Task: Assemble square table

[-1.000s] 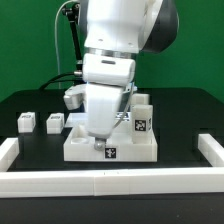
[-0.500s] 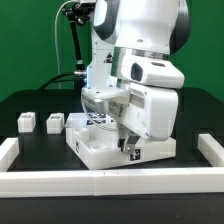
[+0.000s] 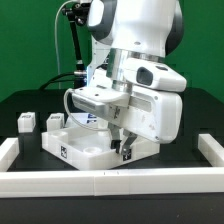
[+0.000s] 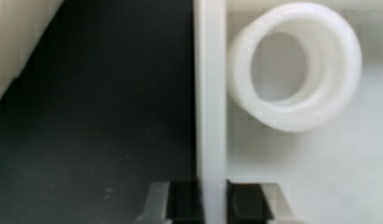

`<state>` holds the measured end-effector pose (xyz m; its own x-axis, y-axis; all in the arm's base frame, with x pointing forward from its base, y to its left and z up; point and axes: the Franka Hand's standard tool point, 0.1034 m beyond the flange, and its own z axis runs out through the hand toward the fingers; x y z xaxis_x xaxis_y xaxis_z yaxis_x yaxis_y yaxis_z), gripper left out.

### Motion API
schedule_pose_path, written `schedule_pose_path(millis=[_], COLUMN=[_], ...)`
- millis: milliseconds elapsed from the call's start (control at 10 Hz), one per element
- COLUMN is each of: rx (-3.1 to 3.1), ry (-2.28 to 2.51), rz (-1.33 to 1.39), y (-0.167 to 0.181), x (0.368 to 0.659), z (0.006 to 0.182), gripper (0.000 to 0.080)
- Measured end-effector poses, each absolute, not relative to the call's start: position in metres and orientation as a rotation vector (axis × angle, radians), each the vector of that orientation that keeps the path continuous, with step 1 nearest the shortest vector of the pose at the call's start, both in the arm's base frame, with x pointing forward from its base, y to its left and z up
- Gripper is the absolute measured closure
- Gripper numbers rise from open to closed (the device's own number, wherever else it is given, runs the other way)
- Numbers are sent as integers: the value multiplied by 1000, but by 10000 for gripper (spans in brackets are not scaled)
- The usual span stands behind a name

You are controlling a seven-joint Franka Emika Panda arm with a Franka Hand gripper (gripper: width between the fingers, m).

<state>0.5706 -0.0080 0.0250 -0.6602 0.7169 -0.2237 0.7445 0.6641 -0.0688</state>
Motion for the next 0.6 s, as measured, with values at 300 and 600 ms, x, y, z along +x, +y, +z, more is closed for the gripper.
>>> schedule_pose_path(millis=[300, 600], rx=[861, 739], ry=[2823, 2858], rz=[-248, -278], y=[18, 9], x=[575, 574], z=[26, 25], gripper=[739, 739])
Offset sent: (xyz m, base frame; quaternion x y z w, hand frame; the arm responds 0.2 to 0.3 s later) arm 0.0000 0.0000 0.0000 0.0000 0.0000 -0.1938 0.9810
